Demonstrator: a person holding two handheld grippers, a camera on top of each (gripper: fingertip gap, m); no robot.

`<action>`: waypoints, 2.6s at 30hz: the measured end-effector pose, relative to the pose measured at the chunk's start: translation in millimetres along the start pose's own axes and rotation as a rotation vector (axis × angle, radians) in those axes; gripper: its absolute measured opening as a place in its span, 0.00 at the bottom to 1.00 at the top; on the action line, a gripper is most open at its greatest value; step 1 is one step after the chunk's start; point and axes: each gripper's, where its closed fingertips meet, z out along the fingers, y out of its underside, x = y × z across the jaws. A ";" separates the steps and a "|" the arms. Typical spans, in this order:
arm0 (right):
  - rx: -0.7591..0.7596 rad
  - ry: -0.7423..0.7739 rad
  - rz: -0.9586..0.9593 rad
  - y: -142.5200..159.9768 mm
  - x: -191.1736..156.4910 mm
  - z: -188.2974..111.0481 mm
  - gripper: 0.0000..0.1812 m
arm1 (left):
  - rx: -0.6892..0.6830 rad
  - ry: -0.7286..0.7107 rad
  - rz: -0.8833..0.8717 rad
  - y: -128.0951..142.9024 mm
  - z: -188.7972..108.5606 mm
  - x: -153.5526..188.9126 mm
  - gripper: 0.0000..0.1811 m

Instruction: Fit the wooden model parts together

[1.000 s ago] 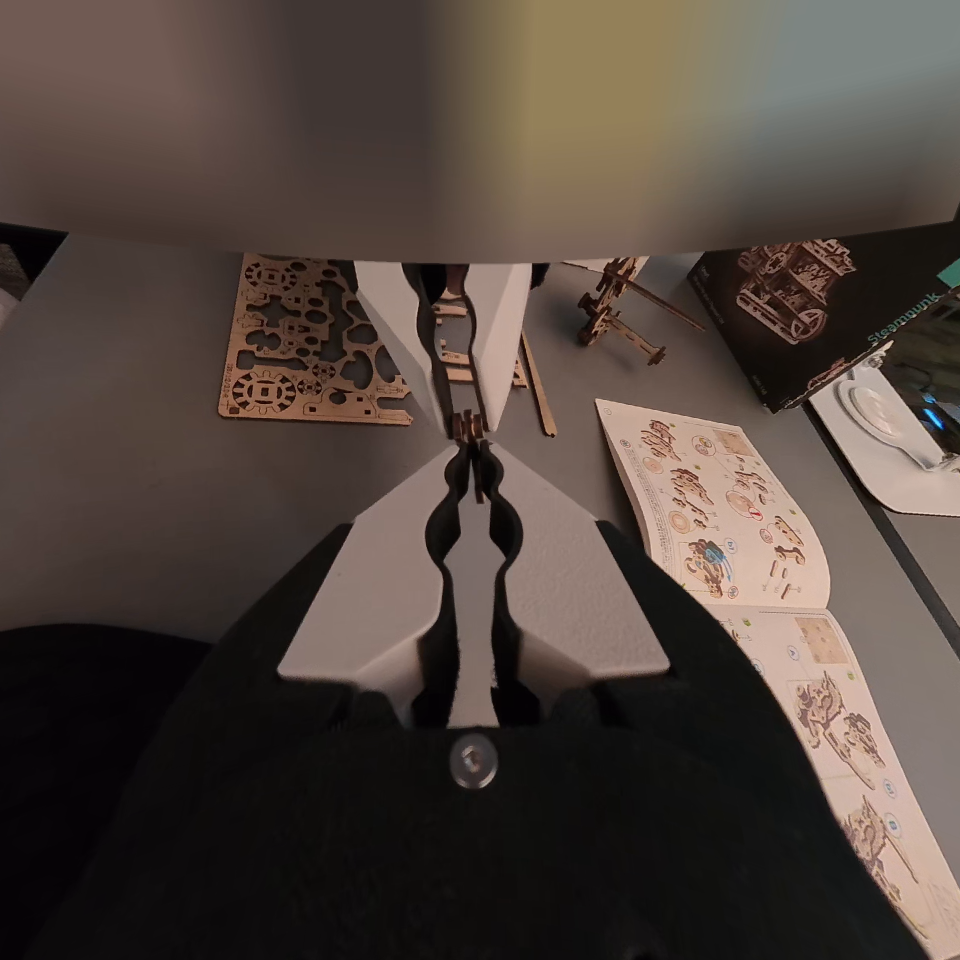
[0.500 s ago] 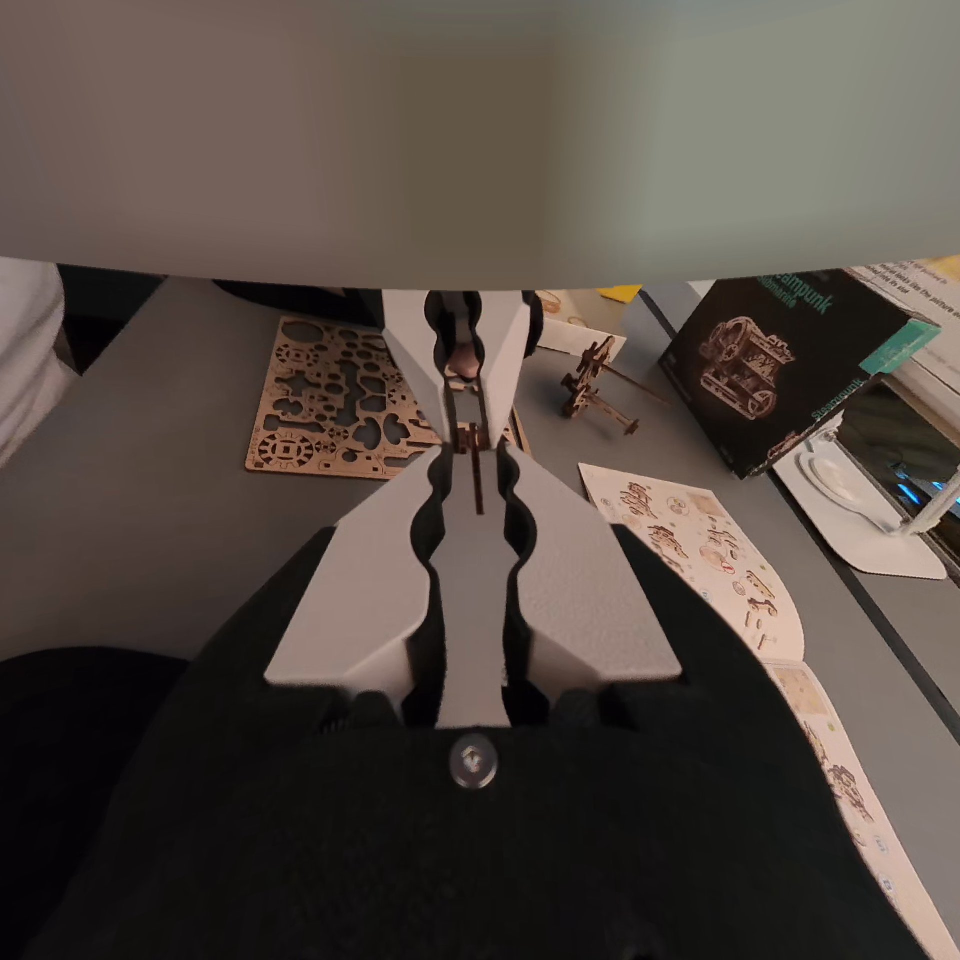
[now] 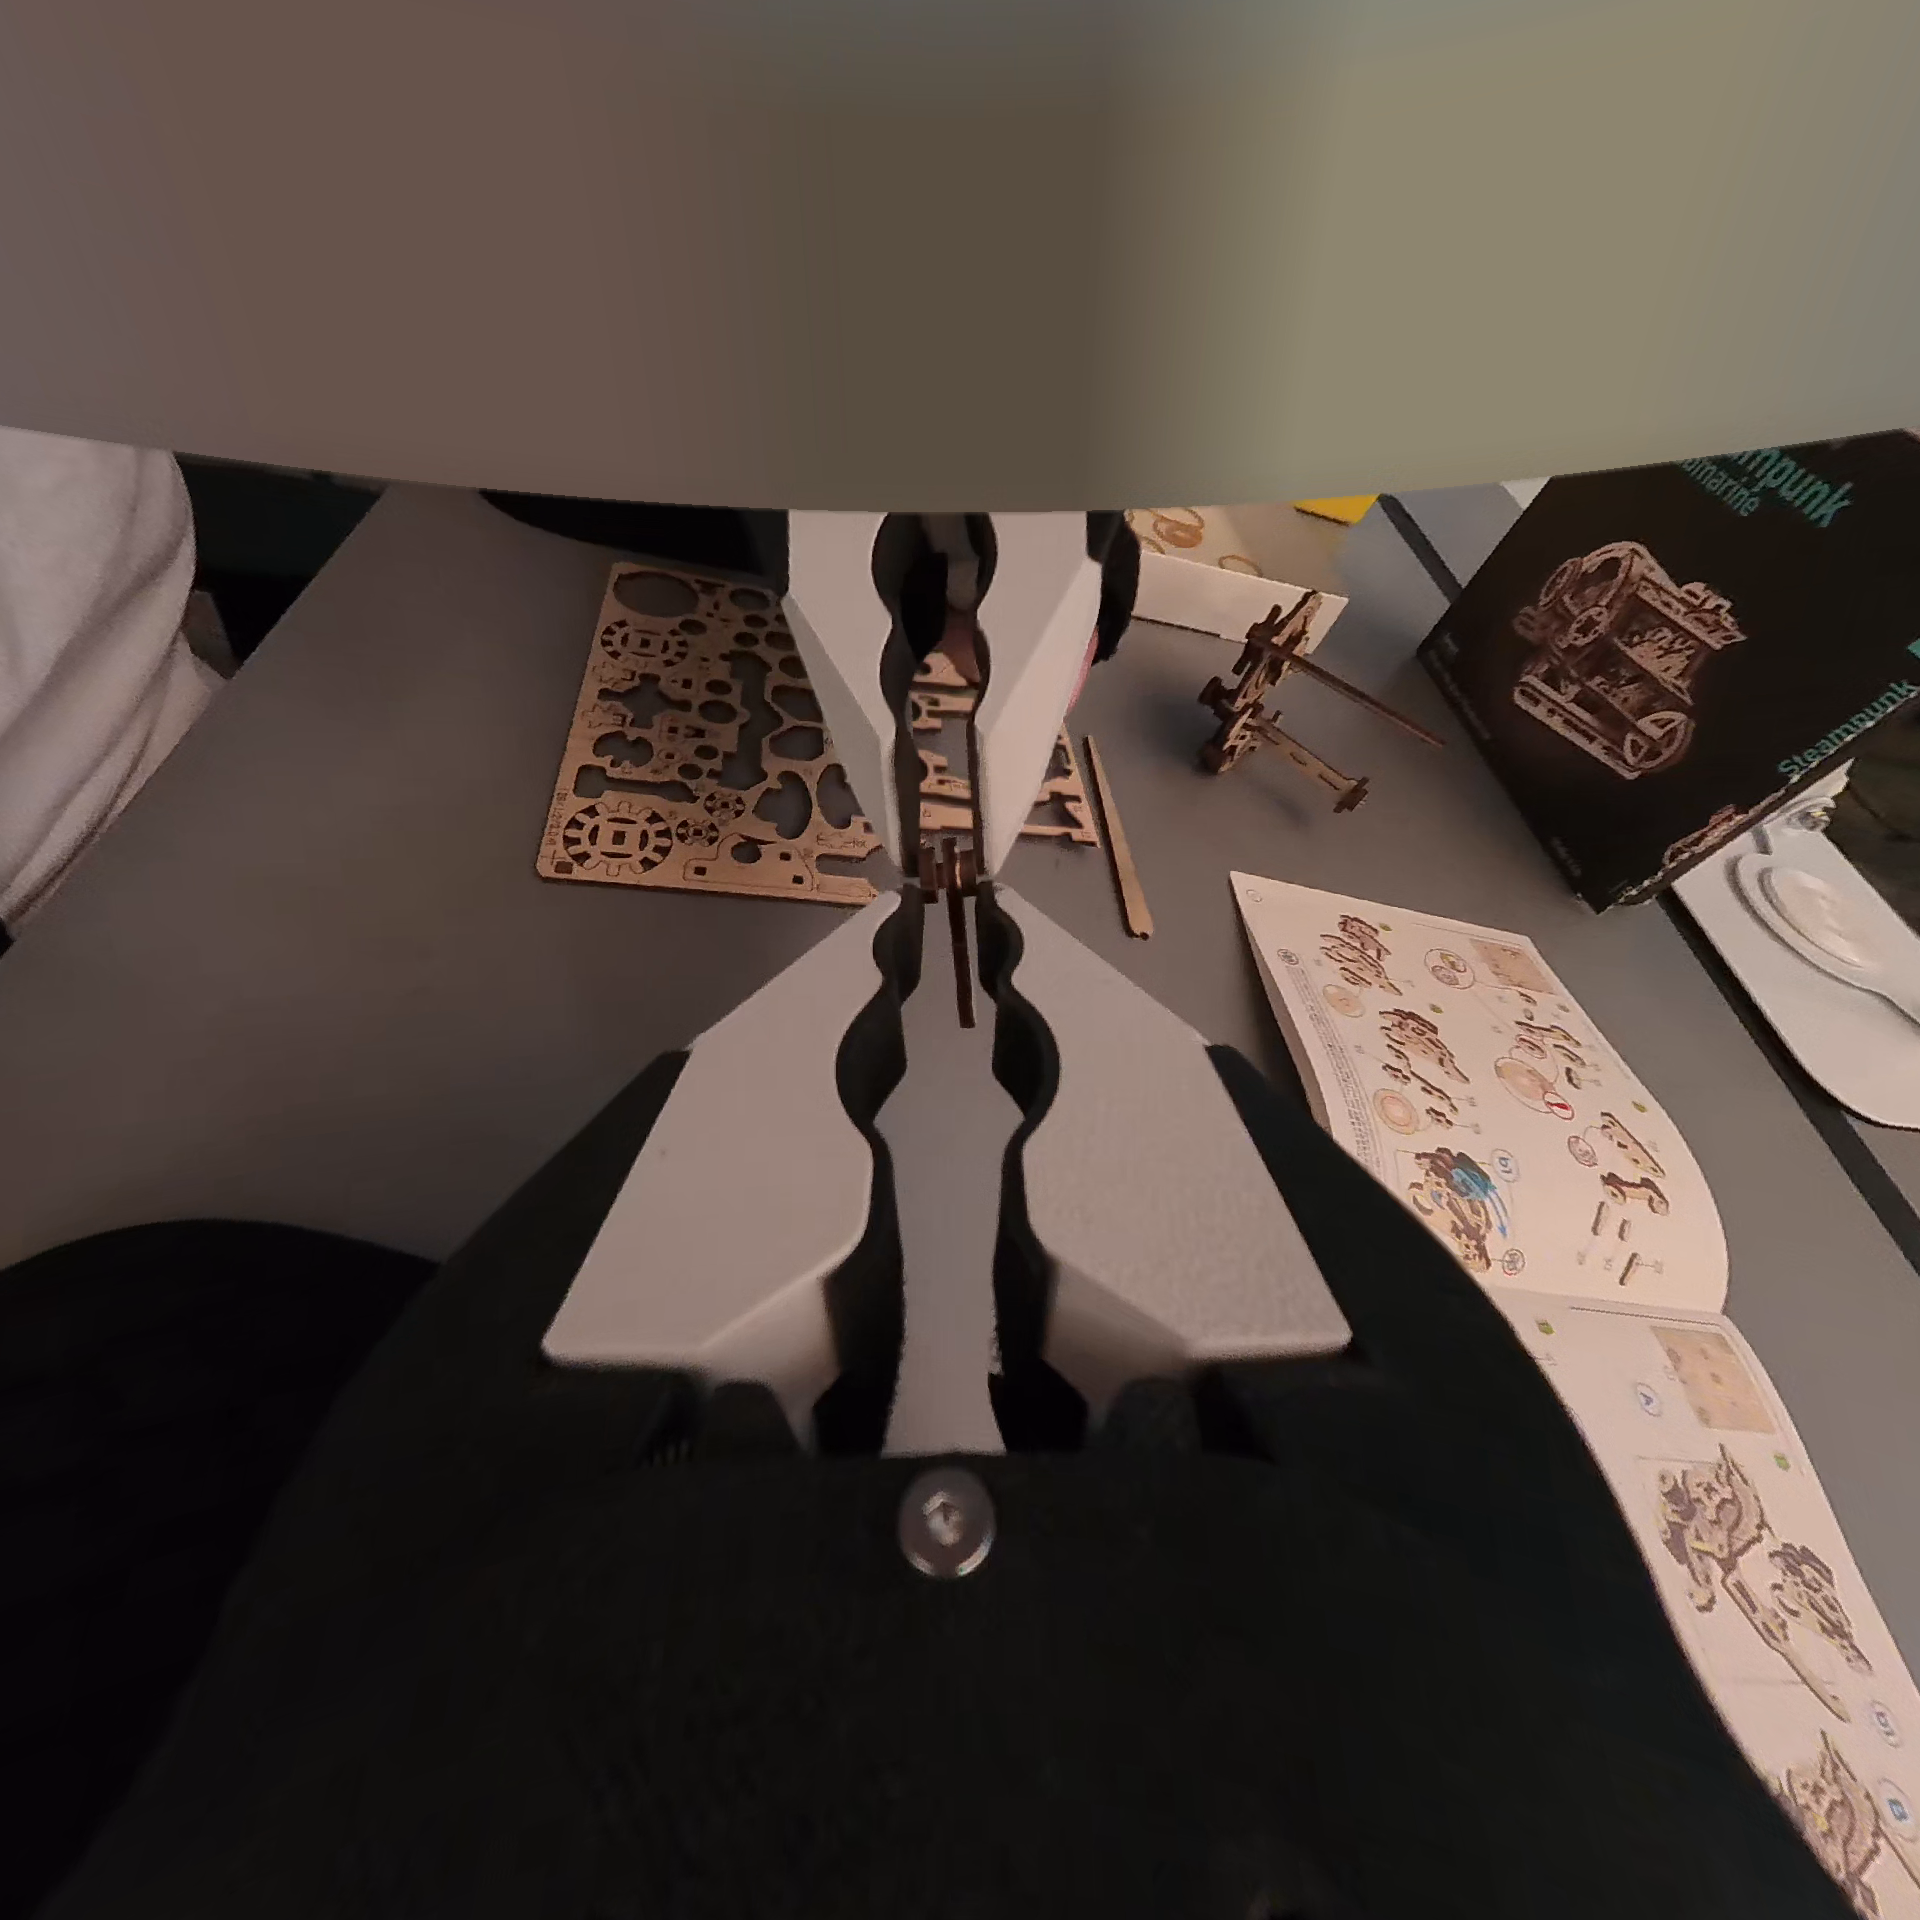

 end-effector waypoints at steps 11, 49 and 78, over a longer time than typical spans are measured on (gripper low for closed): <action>0.010 -0.016 0.020 5.5 -2.1 3.9 0.05 | -0.025 0.012 -0.027 7.7 2.3 0.1 0.07; -0.026 -0.077 0.128 20.9 -4.3 7.4 0.08 | -0.047 0.073 -0.158 20.4 11.9 4.0 0.04; -0.122 -0.061 0.070 33.7 -7.4 12.7 0.05 | -0.120 0.074 -0.091 30.5 17.2 11.2 0.04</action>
